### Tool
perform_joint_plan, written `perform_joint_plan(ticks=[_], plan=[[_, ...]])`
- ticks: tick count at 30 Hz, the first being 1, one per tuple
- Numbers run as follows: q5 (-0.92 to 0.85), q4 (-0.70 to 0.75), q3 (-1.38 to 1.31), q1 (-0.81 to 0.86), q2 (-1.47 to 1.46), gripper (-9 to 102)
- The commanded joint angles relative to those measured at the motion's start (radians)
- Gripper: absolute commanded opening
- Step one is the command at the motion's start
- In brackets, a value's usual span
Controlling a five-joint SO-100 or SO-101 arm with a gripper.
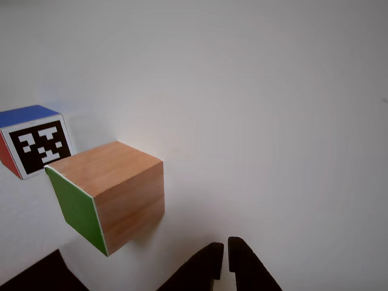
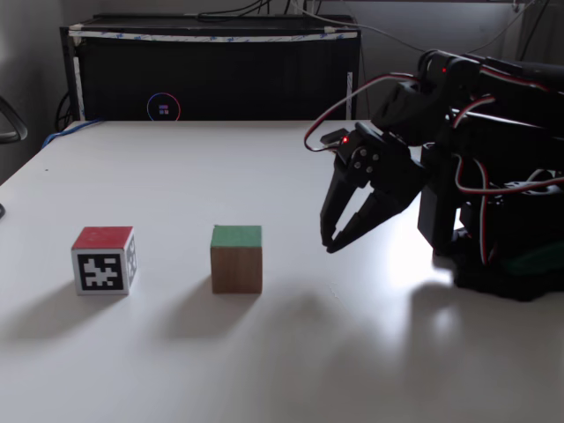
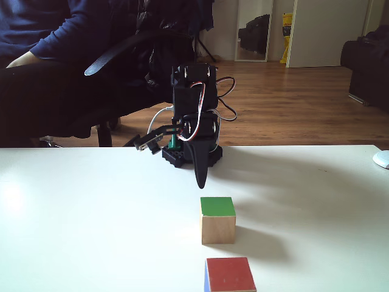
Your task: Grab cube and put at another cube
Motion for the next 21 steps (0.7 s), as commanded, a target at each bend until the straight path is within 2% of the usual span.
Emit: perform_joint_plan(ticks=[1, 21], plan=[[-0.064, 0.005, -0.031, -0.071, 0.005, 0], [-0.063, 0.005, -0.031, -0.071, 0.005, 0]])
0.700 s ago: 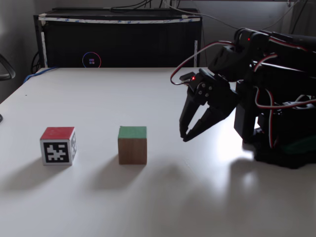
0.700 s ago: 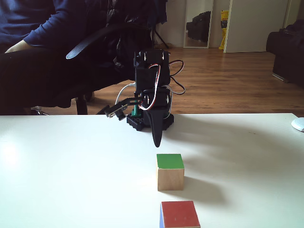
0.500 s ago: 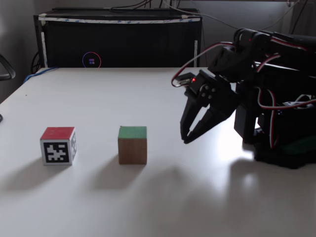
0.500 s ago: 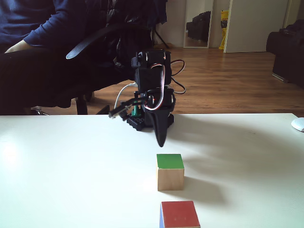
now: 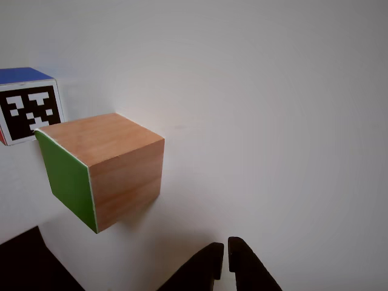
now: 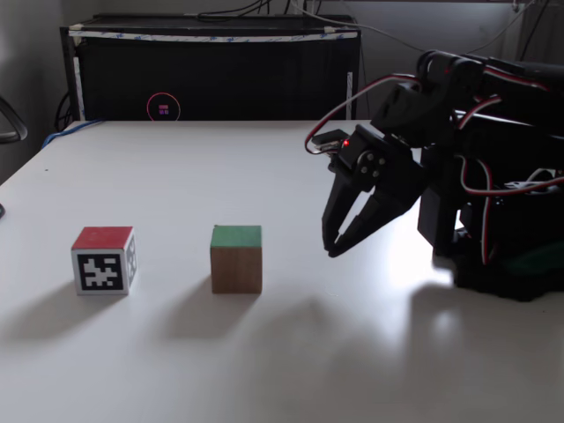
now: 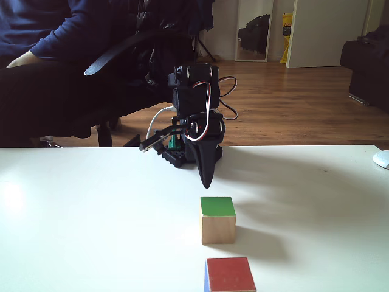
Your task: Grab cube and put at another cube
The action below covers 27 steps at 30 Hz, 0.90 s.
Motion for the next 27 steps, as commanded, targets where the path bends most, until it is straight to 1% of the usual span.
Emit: perform_joint_plan(ticks=[1, 5, 8, 11, 14, 18, 22, 25, 27], plan=[[-0.006, 0.005, -0.031, -0.002, 0.005, 0], [-0.008, 0.005, -0.031, -0.002, 0.005, 2], [0.011, -0.006, -0.031, 0.014, 0.005, 13], [0.008, -0.031, -0.058, 0.018, 0.005, 19], [0.005, 0.011, -0.163, -0.002, -0.015, 21], [0.034, 0.026, -0.339, -0.034, -0.224, 24], [0.066, 0.023, -0.511, -0.043, -0.448, 31], [0.087, 0.066, -0.663, -0.041, -0.637, 37], [0.11, 0.121, -0.772, -0.04, -0.775, 41]])
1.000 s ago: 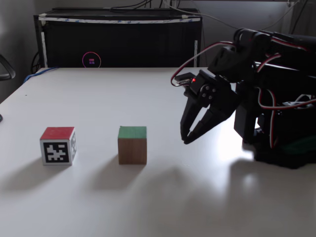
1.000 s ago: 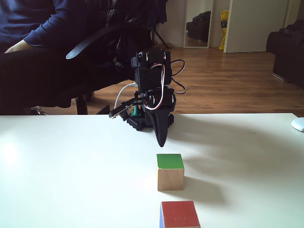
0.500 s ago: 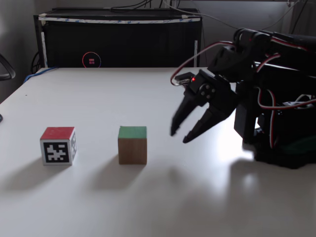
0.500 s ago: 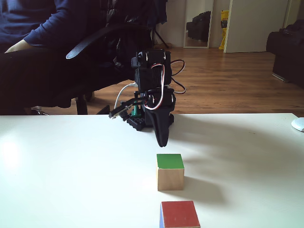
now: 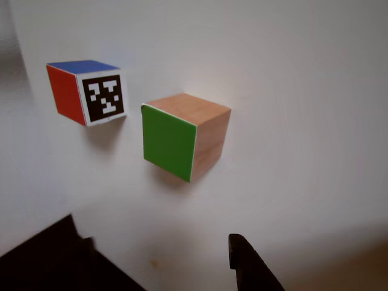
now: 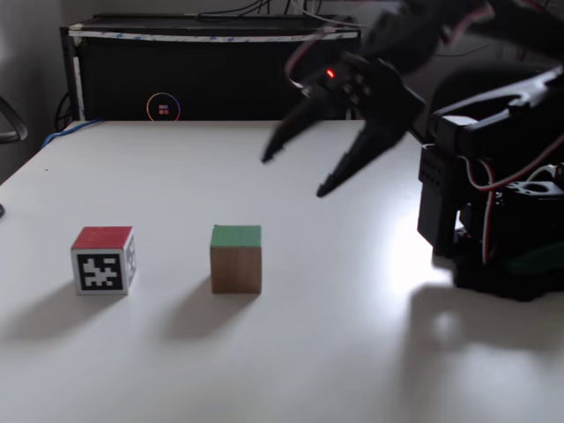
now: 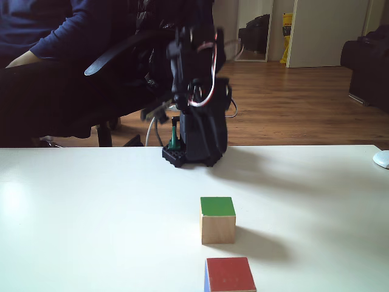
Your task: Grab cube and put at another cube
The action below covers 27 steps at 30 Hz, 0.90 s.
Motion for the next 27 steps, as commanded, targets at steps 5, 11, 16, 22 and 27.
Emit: perform_joint_plan(ticks=[5, 11, 16, 22, 27], plan=[[0.074, 0.158, -0.37, 0.015, -0.471, 46], [0.078, 0.138, -0.393, 0.032, -0.609, 46], [0.057, 0.052, -0.397, 0.055, -0.704, 47], [0.066, -0.012, -0.442, 0.071, -0.821, 48], [0.078, -0.029, -0.508, 0.075, -0.934, 48]])
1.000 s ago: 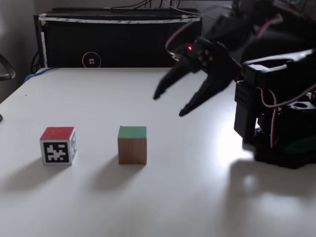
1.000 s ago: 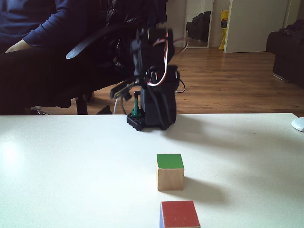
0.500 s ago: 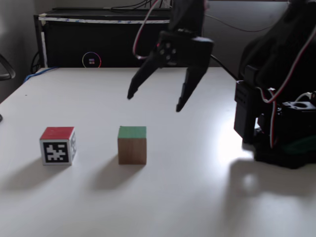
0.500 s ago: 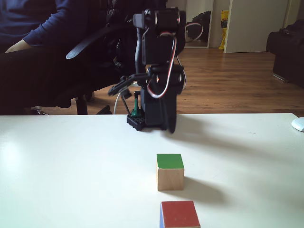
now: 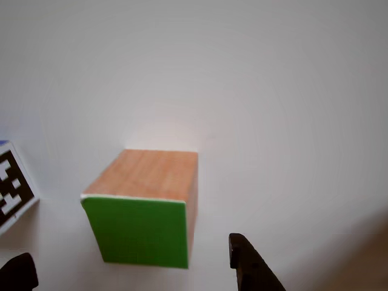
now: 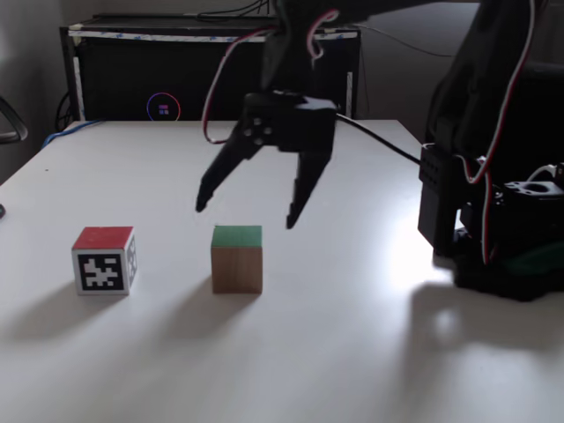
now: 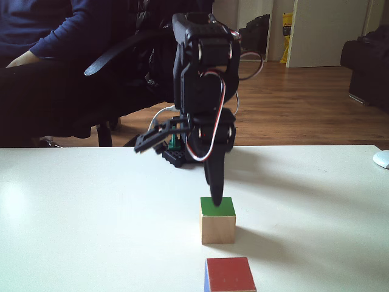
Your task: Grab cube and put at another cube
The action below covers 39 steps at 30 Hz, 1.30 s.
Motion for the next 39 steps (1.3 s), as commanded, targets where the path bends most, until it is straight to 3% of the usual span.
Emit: perform_joint_plan(ticks=[1, 16, 33, 39], plan=[[0.011, -0.012, -0.067, 0.003, -0.057, 48], [0.04, -0.094, -0.078, -0.026, -0.21, 43], [0.032, -0.176, -0.048, -0.017, -0.196, 15], [0.054, -0.183, -0.023, -0.034, -0.057, 12]])
